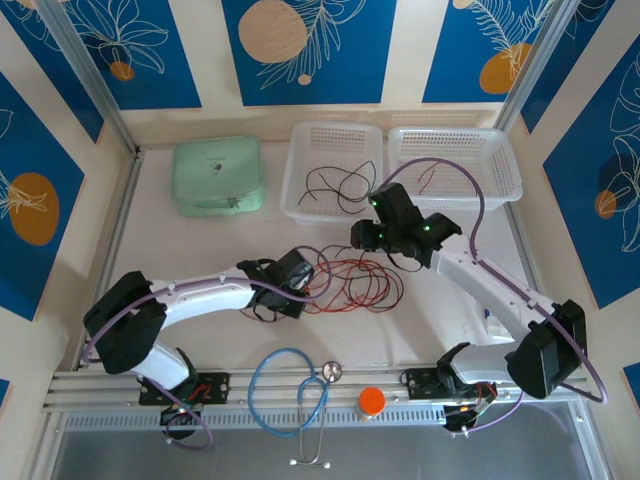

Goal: Untangle the cables

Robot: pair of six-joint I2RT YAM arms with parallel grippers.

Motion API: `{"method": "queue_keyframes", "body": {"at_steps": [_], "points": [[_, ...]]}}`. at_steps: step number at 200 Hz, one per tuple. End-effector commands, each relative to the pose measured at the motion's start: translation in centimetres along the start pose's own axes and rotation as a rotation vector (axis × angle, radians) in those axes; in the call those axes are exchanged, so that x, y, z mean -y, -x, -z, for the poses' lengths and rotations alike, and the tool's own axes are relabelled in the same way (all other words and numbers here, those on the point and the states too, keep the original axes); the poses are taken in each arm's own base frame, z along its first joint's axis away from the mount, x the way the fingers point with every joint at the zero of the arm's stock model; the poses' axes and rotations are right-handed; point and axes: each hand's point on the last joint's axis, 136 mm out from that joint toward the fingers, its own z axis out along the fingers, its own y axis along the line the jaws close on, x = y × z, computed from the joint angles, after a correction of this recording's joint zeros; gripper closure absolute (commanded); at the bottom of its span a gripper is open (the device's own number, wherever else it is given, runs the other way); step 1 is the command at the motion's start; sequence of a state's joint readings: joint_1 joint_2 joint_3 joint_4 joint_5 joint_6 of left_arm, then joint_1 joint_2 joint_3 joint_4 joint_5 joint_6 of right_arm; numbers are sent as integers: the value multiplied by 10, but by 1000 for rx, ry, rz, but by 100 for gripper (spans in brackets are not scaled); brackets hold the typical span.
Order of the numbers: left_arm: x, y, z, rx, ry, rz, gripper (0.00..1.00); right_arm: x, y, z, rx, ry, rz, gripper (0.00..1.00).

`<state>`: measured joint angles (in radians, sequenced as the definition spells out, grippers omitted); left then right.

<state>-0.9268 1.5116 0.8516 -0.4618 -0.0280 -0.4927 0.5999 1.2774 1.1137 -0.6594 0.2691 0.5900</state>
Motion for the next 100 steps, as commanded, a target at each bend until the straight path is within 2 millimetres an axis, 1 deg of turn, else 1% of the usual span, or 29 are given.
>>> {"method": "queue_keyframes", "body": {"at_steps": [1, 16, 29, 55, 77, 100], "points": [[0, 14, 19, 64, 4, -3, 100, -3, -12, 6, -20, 32, -26, 59], [1, 27, 37, 116, 9, -9, 100, -14, -22, 5, -55, 103, -42, 59], [3, 38, 62, 168, 4, -20, 100, -27, -32, 1, -100, 183, -60, 59], [17, 60, 121, 264, -50, -65, 100, -51, -51, -15, -192, 302, -121, 58], [29, 73, 168, 344, -108, -109, 100, -64, -56, -33, -231, 341, -160, 57], [34, 80, 201, 395, -131, -138, 100, -74, -58, -51, -242, 326, -168, 57]]}}
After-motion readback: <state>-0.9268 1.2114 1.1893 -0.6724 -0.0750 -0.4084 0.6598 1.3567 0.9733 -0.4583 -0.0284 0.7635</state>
